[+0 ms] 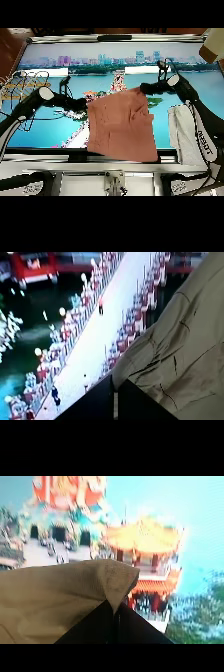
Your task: Fold the shirts.
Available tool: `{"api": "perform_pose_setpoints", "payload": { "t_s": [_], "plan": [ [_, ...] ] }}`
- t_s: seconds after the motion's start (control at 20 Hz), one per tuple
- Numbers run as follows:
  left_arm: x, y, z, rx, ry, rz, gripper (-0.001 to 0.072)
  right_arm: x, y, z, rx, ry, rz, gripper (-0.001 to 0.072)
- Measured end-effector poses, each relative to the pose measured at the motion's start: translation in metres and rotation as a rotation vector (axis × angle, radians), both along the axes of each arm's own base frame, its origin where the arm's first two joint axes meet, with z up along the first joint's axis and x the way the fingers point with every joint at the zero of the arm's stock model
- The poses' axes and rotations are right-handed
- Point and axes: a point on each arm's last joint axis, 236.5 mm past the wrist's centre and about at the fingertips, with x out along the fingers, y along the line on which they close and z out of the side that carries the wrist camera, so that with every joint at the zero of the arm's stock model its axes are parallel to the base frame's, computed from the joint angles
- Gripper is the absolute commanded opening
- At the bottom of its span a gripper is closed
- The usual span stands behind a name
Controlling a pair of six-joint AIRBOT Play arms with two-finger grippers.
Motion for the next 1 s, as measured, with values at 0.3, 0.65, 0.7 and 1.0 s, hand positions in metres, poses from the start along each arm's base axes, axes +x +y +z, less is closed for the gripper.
{"api": "perform_pose_setpoints", "payload": {
  "t_s": [0.3, 0.65, 0.7, 1.0],
  "plan": [
    [0.052, 0.046, 0.052, -0.004, -0.159, 0.074, 0.0043, 0.036, 0.013, 0.083, 0.053, -0.207, 0.024, 0.0057],
    [0.062, 0.06, 0.054, 0.086, -0.259, -0.039, 0.0043, 0.008, 0.02, 0.075, -0.003, -0.121, 0.166, 0.0056],
    [0.063, 0.061, 0.051, 0.099, -0.261, -0.055, 0.0043, 0.0, 0.019, 0.069, -0.024, -0.087, 0.194, 0.0057],
    [0.039, 0.048, 0.003, 0.124, -0.128, -0.183, 0.004, -0.044, 0.008, 0.036, -0.133, 0.091, 0.309, 0.0056]
  ]
}}
